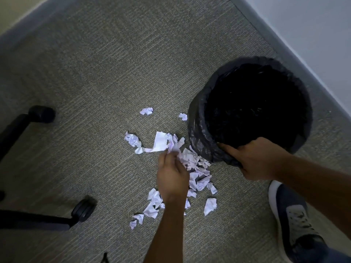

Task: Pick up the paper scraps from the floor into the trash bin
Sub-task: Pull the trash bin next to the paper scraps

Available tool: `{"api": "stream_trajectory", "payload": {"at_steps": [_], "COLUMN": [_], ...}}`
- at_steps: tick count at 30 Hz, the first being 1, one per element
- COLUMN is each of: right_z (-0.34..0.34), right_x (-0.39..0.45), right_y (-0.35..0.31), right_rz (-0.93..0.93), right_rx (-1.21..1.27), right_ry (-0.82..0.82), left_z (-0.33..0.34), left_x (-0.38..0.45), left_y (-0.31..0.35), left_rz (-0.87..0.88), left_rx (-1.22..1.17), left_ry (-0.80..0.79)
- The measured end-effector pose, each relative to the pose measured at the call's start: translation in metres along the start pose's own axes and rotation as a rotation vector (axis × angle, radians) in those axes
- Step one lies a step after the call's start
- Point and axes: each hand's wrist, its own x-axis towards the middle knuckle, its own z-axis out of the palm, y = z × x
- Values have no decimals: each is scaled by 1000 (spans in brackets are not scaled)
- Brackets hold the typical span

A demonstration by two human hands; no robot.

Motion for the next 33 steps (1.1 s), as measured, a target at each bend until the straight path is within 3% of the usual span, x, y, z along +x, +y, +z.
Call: {"api": "stream_trajectory", "payload": {"at_steps": [6,11,16,18,23,26,33], "right_z": [-7,-12,-14,-18,-12,-15,-10], "right_x": [0,-1,0,-2,-2,-1,-2], "right_y": [-3,-5,-4,-3,-6,-6,-3], "right_rz": [27,29,7,13,97,20,-72], "right_rx": [15,-15,-59,-11,63,-25,68], "right_ry": [-32,-18,37,116,58,59,146], "left_z": [-35,-46,-39,-32,-24,-26,-35], "left_x": [-12,-21,-19,-17,-14,-13,-15], "left_y": [47,92,128,140,155,148,115], "left_rz": [63,173,261,327,507,570,566], "left_rx": [-247,-329,-346,-259,-44,-1,26], "left_ry": [180,242,54,-59,-308,-296,-167]}}
